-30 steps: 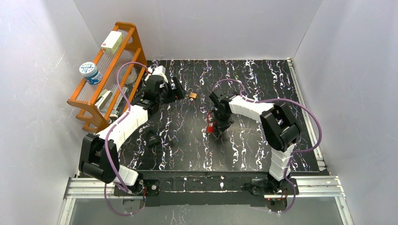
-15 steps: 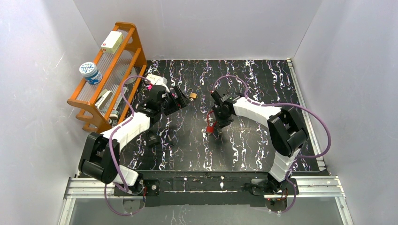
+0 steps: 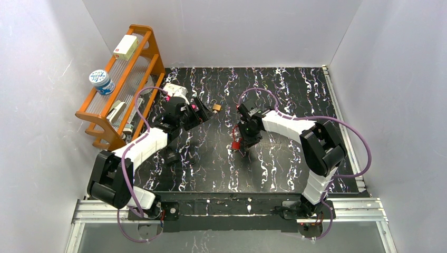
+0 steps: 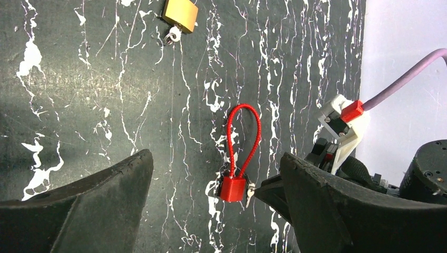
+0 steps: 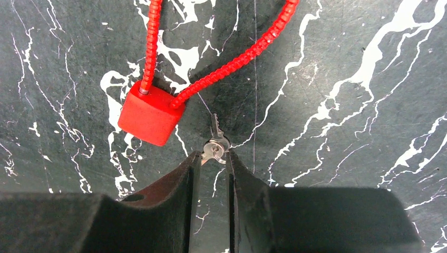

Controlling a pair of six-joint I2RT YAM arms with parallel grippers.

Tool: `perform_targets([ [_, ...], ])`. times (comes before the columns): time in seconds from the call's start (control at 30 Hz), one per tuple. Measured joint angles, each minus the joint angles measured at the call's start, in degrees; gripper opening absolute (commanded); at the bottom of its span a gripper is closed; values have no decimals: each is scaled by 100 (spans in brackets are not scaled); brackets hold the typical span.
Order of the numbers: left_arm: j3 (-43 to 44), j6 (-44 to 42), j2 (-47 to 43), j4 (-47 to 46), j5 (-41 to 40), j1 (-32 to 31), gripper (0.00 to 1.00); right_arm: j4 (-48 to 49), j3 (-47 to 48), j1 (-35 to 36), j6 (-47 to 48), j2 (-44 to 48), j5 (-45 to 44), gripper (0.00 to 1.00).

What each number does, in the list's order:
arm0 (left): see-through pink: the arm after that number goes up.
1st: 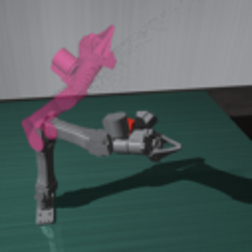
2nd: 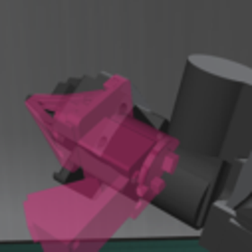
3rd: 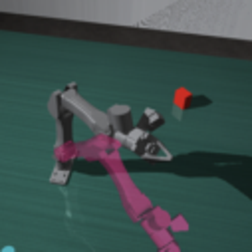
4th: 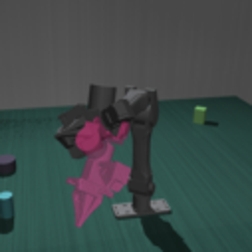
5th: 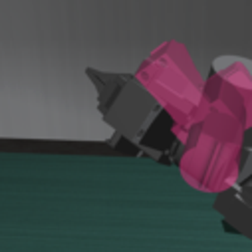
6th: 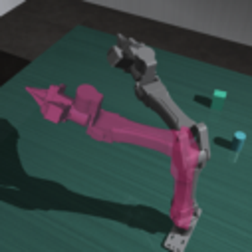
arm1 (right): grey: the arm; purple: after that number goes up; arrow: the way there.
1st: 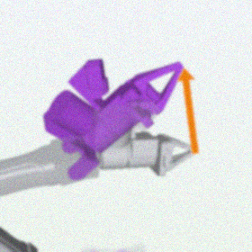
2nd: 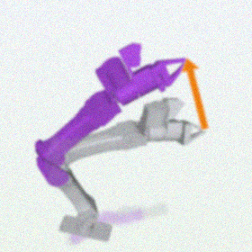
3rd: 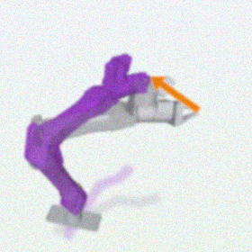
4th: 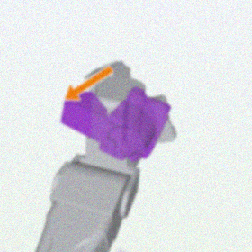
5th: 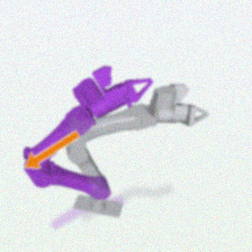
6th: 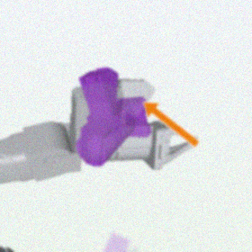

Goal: Unlock with the key

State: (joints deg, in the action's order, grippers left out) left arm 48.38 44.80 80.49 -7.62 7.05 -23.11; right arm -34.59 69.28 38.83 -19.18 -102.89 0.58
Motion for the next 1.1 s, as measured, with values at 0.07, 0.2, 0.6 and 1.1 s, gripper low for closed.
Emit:
perform_targets([
  [0.07, -15, 7, -2, 4, 2, 0, 87, -2, 0, 0, 4, 0, 31, 32],
  [0.2, -22, 24, -2, 2, 9, 0, 87, -15, 0, 9, 11, -15, 50, 32],
  [0.6, -24, 26, -4, 2, 44, 0, 87, -138, 0, 70, 55, -219, 24, 27],
  [1.1, -24, 31, -2, 0, 116, 0, 87, -155, 37, 109, 116, -236, -192, 1],
])
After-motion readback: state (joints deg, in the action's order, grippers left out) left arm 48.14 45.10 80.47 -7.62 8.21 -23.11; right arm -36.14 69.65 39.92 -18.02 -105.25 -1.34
